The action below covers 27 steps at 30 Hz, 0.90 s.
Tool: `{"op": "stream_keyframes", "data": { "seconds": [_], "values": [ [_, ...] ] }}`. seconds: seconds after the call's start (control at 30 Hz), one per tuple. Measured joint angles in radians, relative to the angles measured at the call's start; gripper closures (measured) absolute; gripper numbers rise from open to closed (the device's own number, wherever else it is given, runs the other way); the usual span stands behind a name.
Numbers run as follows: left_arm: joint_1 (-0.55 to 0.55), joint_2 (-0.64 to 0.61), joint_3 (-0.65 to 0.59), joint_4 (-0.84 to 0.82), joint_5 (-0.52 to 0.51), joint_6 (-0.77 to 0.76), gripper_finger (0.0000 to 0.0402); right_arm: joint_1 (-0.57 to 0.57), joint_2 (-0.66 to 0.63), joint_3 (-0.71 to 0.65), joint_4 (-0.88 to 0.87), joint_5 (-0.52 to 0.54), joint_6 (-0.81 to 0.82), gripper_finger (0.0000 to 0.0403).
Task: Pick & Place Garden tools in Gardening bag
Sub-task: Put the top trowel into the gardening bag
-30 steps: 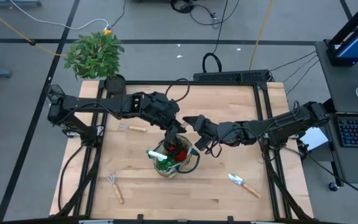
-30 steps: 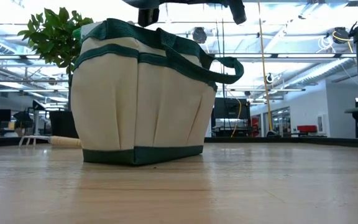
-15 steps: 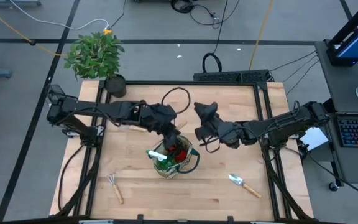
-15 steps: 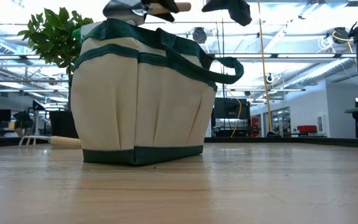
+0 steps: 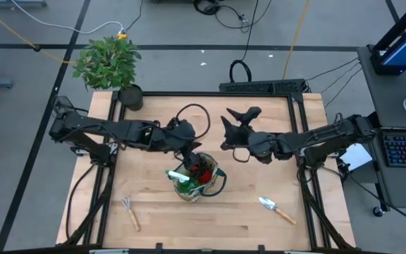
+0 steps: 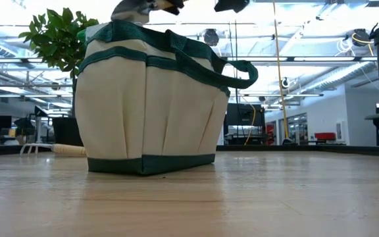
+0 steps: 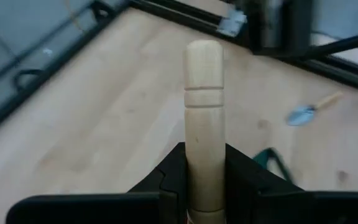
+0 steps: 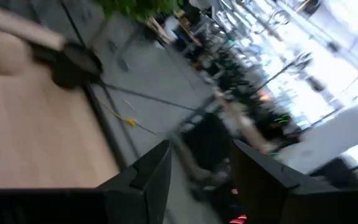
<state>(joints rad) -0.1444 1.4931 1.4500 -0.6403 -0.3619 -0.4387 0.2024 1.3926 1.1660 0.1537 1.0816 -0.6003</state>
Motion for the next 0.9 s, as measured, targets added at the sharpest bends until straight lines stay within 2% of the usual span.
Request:
{"op": "stream_keyframes", "data": {
  "seconds": [0.13, 0.4, 0.5, 0.8, 0.9],
  "values": [
    [-0.019, -0.027, 0.001, 0.013, -0.074, 0.04, 0.0334, -0.02, -0.023, 0.0, 0.0, -0.151, 0.249, 0.0248],
    [-0.042, -0.033, 0.0, 0.084, -0.15, 0.116, 0.0334, -0.119, -0.047, 0.0, 0.009, -0.717, 0.739, 0.0248],
    [-0.048, -0.036, 0.0, 0.101, -0.172, 0.126, 0.0334, -0.155, -0.048, 0.0, 0.018, -0.87, 0.852, 0.0248],
    [-0.048, -0.034, 0.0, 0.141, -0.207, 0.149, 0.0334, -0.204, -0.047, -0.001, 0.148, -1.079, 0.98, 0.0247],
    [-0.048, -0.034, 0.0, 0.162, -0.207, 0.161, 0.0334, -0.21, -0.043, -0.001, 0.17, -1.082, 0.982, 0.0248]
  ]
}}
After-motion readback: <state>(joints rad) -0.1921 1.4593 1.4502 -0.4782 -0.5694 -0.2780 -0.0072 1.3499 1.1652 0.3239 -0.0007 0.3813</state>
